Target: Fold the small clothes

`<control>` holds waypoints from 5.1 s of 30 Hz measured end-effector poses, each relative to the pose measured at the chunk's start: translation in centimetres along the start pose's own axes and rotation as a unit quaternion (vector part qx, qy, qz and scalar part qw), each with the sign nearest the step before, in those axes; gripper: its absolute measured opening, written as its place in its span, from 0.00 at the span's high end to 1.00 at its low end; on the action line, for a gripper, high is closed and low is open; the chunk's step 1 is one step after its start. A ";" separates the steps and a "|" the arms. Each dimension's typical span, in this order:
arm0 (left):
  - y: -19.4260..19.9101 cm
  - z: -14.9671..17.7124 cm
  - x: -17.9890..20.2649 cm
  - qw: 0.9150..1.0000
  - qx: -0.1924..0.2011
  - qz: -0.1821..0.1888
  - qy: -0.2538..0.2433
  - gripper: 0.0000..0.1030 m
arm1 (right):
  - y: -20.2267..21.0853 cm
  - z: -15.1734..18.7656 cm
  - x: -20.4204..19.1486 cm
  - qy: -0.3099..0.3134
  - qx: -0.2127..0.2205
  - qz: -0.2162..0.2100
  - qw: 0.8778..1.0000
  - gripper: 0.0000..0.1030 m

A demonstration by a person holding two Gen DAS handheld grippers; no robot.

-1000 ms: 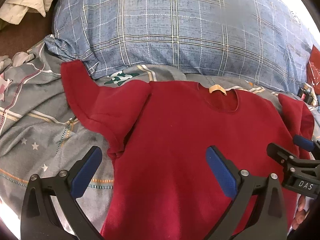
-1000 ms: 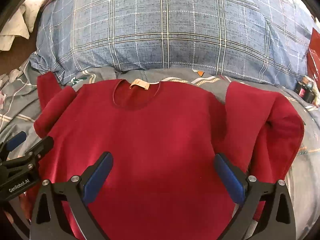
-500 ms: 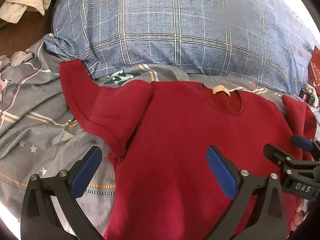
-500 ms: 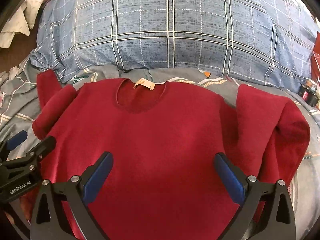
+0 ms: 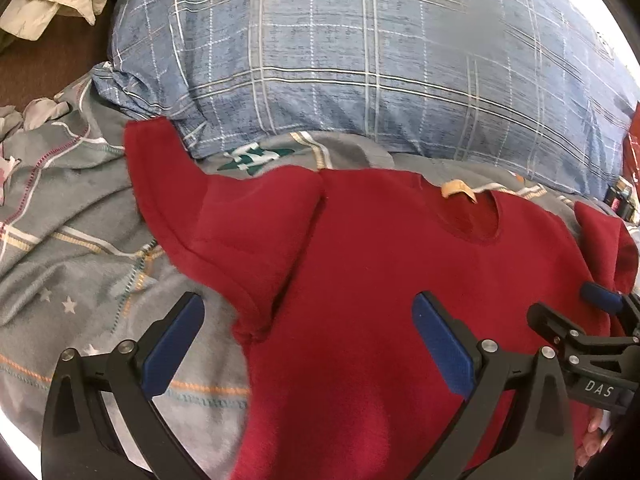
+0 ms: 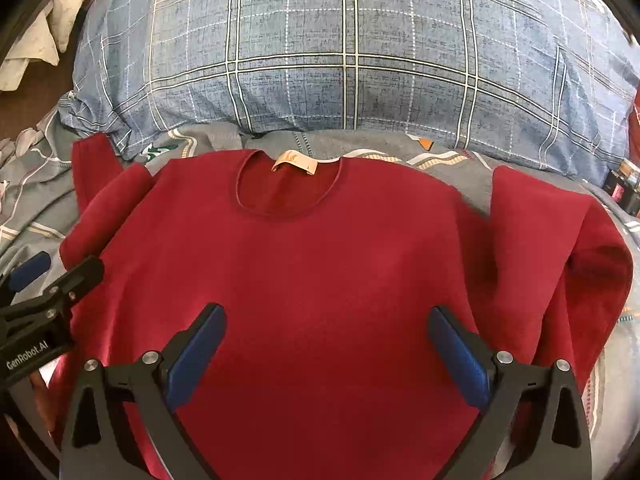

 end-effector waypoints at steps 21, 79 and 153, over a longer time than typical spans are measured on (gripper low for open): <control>-9.8 -10.3 -14.6 0.988 -0.009 -0.114 0.100 0.09 | -1.9 -1.1 -1.6 0.015 -0.013 -0.037 0.999 0.02; -11.6 -11.6 -15.8 0.992 -0.008 0.053 0.114 0.95 | -1.6 -1.3 -0.6 -0.005 -0.015 -0.053 0.998 0.02; -5.5 -2.0 -6.4 0.998 -0.068 -0.010 0.004 0.20 | 3.5 -7.2 6.0 -0.024 0.070 0.035 0.997 0.33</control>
Point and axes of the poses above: each gripper's, at about its wrist camera, not at the fingertips, and y roughly against the way its jaws point, x to its right, z to its underside, the point moved 5 cm from there along -y, roughly the way its jaws point, and after that the axes turned 6 degrees about -z, right-handed, at the moved point
